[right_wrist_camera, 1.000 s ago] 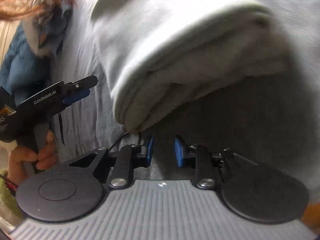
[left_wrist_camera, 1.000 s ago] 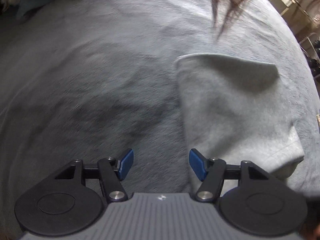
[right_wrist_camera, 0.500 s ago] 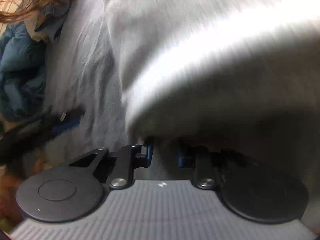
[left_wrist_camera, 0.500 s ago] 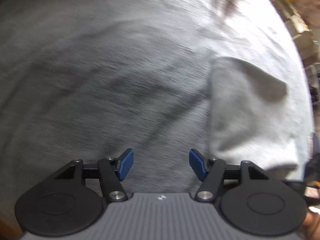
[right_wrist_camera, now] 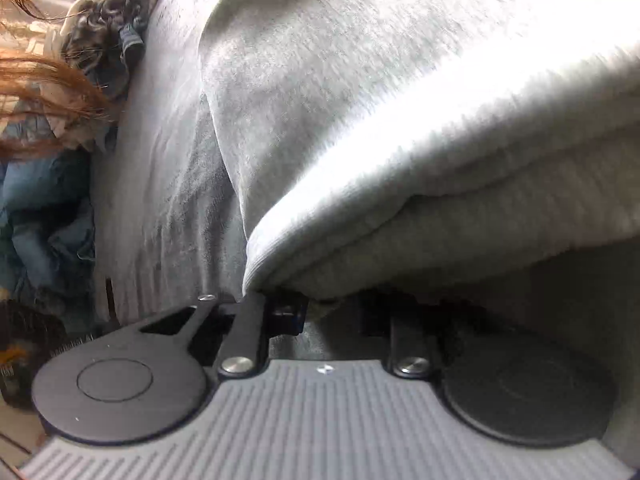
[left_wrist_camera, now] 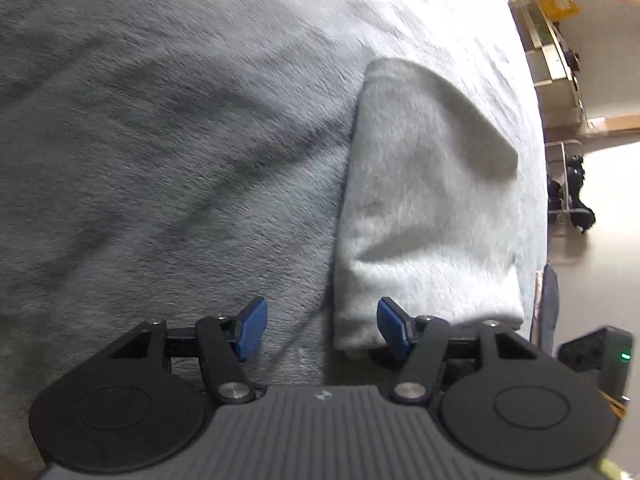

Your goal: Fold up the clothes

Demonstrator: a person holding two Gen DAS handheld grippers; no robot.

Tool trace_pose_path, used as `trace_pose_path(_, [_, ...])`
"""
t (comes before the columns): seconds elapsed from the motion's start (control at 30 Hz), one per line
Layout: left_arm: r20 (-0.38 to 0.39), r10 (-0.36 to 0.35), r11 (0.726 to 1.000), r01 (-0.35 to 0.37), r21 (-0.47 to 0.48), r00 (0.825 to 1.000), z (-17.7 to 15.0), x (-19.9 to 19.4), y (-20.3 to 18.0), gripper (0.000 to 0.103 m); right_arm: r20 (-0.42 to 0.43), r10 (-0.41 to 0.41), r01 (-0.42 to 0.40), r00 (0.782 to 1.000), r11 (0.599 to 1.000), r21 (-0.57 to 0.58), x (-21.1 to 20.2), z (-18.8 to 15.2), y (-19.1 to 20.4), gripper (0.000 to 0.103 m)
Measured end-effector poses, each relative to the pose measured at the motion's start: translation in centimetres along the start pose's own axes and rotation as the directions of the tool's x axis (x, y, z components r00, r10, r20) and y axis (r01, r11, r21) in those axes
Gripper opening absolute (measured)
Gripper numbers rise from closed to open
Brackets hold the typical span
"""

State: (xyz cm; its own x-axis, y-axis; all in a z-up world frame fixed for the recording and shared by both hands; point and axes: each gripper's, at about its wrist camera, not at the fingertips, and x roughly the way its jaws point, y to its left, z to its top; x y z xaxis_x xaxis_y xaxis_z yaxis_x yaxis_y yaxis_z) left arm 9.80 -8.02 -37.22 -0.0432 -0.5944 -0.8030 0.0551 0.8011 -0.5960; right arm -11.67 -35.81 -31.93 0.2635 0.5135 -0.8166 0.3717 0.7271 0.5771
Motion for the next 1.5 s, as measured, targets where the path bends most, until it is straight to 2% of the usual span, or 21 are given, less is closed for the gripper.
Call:
trace_pose_path(0.1, [-0.02,-0.027,1.0,0.027,-0.006,0.999,-0.3,1.0,0.0,0.059,-0.055,-0.031,0.027,0.998,0.997,-0.073,-0.9,1.3,0.9,0.022])
trace_pose_path(0.2, [-0.013,-0.059,0.998,0.059,-0.024,0.998,-0.8,1.8,0.3,0.05,-0.039,-0.013,0.003,0.999,0.968,-0.252,-4.8,2.6,3.0,0.022])
trace_pose_path(0.3, [-0.02,-0.053,0.999,0.053,-0.011,0.998,-1.2,2.1,0.2,0.047,0.05,0.053,-0.023,0.997,0.879,-0.475,-7.4,4.9,6.0,0.022])
trace_pose_path(0.4, [-0.03,-0.02,0.999,0.022,0.049,0.999,-1.3,2.1,-0.7,0.046,0.114,0.052,0.032,0.992,0.774,-0.633,-5.4,8.1,9.3,0.022])
trace_pose_path(0.47, [-0.039,0.001,0.996,0.002,0.086,0.999,-1.2,2.3,-1.2,0.046,0.139,0.004,0.091,0.99,0.742,-0.664,-3.1,9.4,10.7,0.021])
trace_pose_path(0.57, [-0.048,0.017,0.993,-0.012,0.114,0.999,-1.0,2.5,-1.6,0.047,0.154,-0.194,0.246,0.969,0.694,-0.677,0.8,8.8,9.9,0.017])
trace_pose_path(0.7, [-0.046,0.024,0.99,-0.018,0.137,0.999,-0.8,2.4,-1.8,0.049,0.166,-0.214,0.269,0.963,0.691,-0.671,0.9,7.9,10.0,0.018])
trace_pose_path(0.77, [-0.054,0.028,0.992,-0.021,0.125,0.998,-0.5,2.1,-1.8,0.049,0.217,-0.137,0.252,0.966,0.672,-0.697,-0.4,8.2,10.6,0.018])
trace_pose_path(0.8, [-0.059,0.036,0.991,-0.028,0.132,0.998,-0.3,1.8,-2.1,0.049,0.247,-0.114,0.259,0.962,0.658,-0.707,-0.5,8.7,10.6,0.018])
trace_pose_path(0.87, [-0.046,0.062,0.983,-0.053,0.175,0.997,0.2,0.7,-2.8,0.048,0.31,-0.125,0.316,0.942,0.632,-0.707,-0.1,10.3,10.7,0.019])
trace_pose_path(0.9, [-0.033,0.072,0.978,-0.064,0.196,0.997,0.5,0.0,-3.2,0.048,0.34,-0.143,0.35,0.93,0.631,-0.692,0.2,11.3,10.3,0.019])
trace_pose_path(0.93, [-0.02,0.075,0.976,-0.069,0.208,0.997,0.9,-0.7,-3.5,0.049,0.354,-0.176,0.376,0.919,0.663,-0.647,0.7,12.7,9.0,0.019])
trace_pose_path(0.97, [-0.007,0.069,0.976,-0.066,0.209,0.998,1.3,-1.5,-3.7,0.053,0.339,-0.175,0.355,0.925,0.721,-0.596,0.7,14.1,7.6,0.014])
trace_pose_path(1.0, [0.005,0.063,0.976,-0.063,0.208,0.998,1.8,-2.2,-3.9,0.058,0.312,-0.14,0.297,0.94,0.786,-0.542,0.2,15.2,6.5,0.01])
trace_pose_path(1.03, [0.017,0.059,0.977,-0.062,0.203,0.998,2.4,-2.3,-3.9,0.059,0.303,-0.104,0.25,0.947,0.832,-0.495,-0.5,16.1,5.8,0.01])
trace_pose_path(1.07, [0.026,0.062,0.977,-0.066,0.204,0.998,2.9,-1.9,-3.9,0.059,0.333,-0.075,0.236,0.94,0.848,-0.475,-1.7,16.2,5.7,0.014])
trace_pose_path(1.17, [0.055,0.075,0.974,-0.085,0.212,0.996,4.6,-0.8,-4.1,0.059,0.418,-0.044,0.24,0.907,0.87,-0.429,-4.3,16.3,4.9,0.014])
trace_pose_path(1.27, [0.085,0.138,0.957,-0.155,0.244,0.987,6.7,0.2,-6.1,0.059,0.455,-0.107,0.288,0.884,0.892,-0.349,-3.5,17.7,2.4,0.011])
trace_pose_path(1.3, [0.091,0.151,0.953,-0.17,0.25,0.984,7.7,0.4,-6.8,0.059,0.446,-0.135,0.305,0.885,0.891,-0.336,-2.3,18.3,1.4,0.01])
trace_pose_path(1.37, [0.112,0.177,0.944,-0.2,0.26,0.978,9.1,1.0,-8.0,0.059,0.447,-0.133,0.3,0.885,0.895,-0.329,-0.7,18.6,0.2,0.01])
trace_pose_path(1.5, [0.123,0.242,0.921,-0.268,0.282,0.962,9.9,2.4,-10.3,0.064,0.462,-0.157,0.344,0.873,0.87,-0.354,-3.3,17.1,1.4,0.012])
